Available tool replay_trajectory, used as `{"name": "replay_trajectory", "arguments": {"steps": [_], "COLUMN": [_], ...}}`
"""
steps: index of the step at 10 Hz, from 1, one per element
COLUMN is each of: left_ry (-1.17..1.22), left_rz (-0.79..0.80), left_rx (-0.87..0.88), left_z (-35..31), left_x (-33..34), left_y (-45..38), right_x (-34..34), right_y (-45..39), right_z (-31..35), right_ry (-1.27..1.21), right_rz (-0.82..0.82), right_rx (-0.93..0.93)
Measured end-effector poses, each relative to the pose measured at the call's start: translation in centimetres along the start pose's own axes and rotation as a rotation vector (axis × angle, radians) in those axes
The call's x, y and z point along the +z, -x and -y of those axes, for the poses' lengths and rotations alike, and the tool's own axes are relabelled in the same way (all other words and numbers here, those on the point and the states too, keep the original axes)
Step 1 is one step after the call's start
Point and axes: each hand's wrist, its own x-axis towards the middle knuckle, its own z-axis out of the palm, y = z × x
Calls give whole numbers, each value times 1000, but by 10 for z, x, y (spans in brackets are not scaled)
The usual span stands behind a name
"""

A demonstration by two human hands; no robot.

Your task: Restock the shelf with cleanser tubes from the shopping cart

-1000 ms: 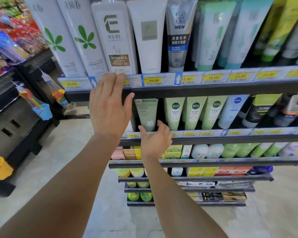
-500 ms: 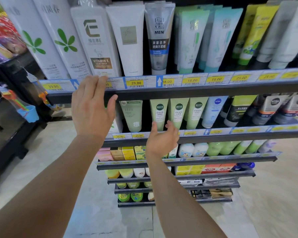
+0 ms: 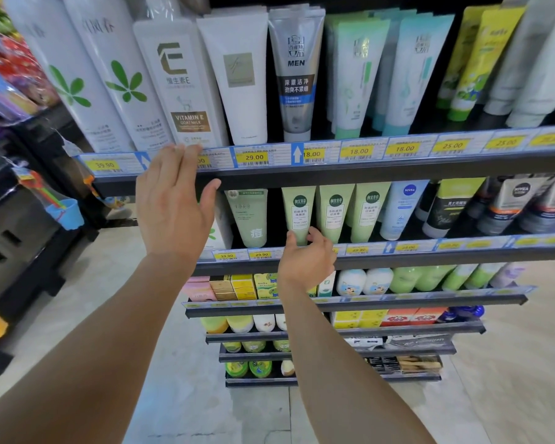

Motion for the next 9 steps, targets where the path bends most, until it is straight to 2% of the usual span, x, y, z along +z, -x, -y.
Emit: {"name": "replay_trajectory", "arguments": {"steps": [5, 6, 7, 8, 9], "left_ry": [-22, -8, 27, 14, -59], "left_rz": [46, 98, 199, 287, 497], "left_rx": [7, -23, -45, 5, 29], "left_z": [-1, -3, -4, -4, -7], "left_x": [-2, -7, -18, -36, -65], "left_y": [-2, -5, -6, -15, -28], "right_x": [-11, -25, -48, -80, -119], "right_y": [4, 14, 27, 30, 32], "right_z": [6, 14, 27, 45, 70], "right_ry": [42, 48, 111, 265, 466], "right_rz": [60, 64, 90, 173, 306], "right_rx": [14, -72, -257, -439, -583]}}
